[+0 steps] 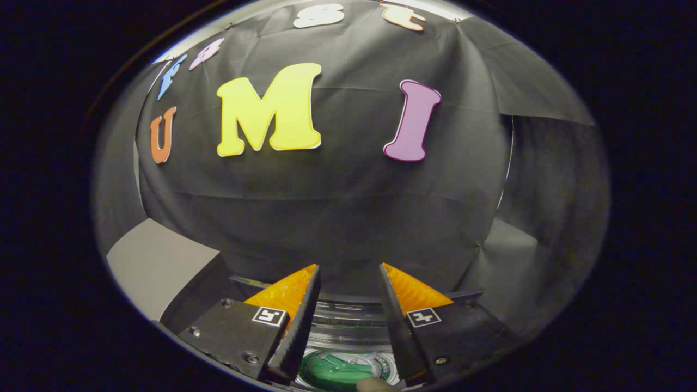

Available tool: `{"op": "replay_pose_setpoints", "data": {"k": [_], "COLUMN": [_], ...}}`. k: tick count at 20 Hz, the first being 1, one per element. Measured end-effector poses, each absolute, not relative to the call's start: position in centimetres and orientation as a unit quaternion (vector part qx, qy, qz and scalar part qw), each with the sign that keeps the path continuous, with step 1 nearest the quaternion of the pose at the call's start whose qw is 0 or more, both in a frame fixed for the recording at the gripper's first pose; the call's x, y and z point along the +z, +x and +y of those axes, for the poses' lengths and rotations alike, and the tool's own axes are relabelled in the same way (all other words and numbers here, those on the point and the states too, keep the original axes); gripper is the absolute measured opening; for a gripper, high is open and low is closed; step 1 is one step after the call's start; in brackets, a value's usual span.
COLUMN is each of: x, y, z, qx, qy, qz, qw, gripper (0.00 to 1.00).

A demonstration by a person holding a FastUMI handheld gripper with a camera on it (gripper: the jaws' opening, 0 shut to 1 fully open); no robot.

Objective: Put the clothes into the washing machine and then close the washing machine lid.

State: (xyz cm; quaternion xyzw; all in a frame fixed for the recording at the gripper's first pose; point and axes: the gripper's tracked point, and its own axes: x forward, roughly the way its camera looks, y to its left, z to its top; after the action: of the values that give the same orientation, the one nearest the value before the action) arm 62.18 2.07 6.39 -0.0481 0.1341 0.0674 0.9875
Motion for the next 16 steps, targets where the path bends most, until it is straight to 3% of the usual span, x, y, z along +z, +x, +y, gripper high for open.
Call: {"op": "replay_pose_setpoints", "data": {"k": [16], "x": [1.8], "y": [67.8], "z": [1.6], "qx": [0.036], "qy": [-0.045], "qz": [0.165], "qw": [0.985], "gripper": [0.67]}}
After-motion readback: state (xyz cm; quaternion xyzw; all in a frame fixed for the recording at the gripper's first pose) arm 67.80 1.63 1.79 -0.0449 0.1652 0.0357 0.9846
